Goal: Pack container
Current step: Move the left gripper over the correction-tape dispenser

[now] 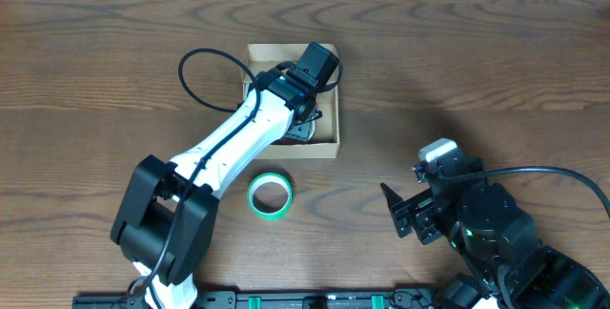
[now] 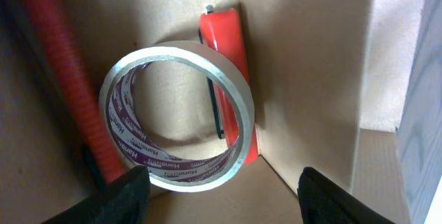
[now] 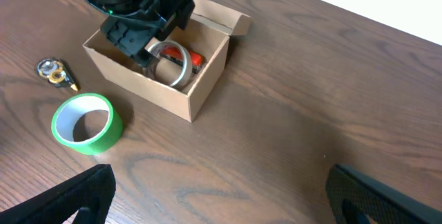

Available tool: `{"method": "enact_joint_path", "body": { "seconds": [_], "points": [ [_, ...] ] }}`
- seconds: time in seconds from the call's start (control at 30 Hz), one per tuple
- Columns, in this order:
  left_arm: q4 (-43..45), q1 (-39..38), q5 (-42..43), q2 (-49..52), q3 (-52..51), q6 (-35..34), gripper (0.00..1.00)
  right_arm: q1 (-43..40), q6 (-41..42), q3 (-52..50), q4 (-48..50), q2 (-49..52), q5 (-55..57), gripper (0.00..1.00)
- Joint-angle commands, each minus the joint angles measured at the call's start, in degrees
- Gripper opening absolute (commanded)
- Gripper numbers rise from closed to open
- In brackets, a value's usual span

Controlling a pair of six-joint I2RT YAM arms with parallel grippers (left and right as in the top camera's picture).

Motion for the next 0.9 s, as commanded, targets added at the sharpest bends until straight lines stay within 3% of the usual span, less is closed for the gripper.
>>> {"method": "enact_joint_path", "body": {
  "seconds": [0.0, 0.1, 0.23, 0.43, 0.63, 0.87],
  "points": [
    [-1.14, -0.09, -1.09, -5.31, 1.03, 6.29, 0.70, -0.13, 0.39, -0.20, 0.07, 0.02, 0.20, 0.99],
    [-6.80, -0.09, -3.61, -10.45, 1.03, 8.87, 0.70, -0.13, 0.39, -0.20, 0.07, 0.02, 0.20, 0.99],
    [-20.39, -0.09, -10.21, -17.11, 1.03, 6.64, 0.70, -0.13, 0.39, -0.20, 0.07, 0.02, 0.20, 0.99],
    [-38.77, 1.11, -15.56, -25.57, -0.90, -4.68, 0.97, -0.13, 0.42, -0.20, 0.07, 0.02, 0.20, 0.99],
    [-35.60, 5.22, -13.81, -30.82, -12.31, -8.81, 0.96, -0.13, 0.39, -0.20, 0.07, 0.02, 0.20, 0.99],
    [-22.56, 12.48, -3.87, -30.47, -27.85, -11.39, 0.96, -0.13, 0.39, -0.20, 0.07, 0.02, 0.20, 0.99]
  ]
}}
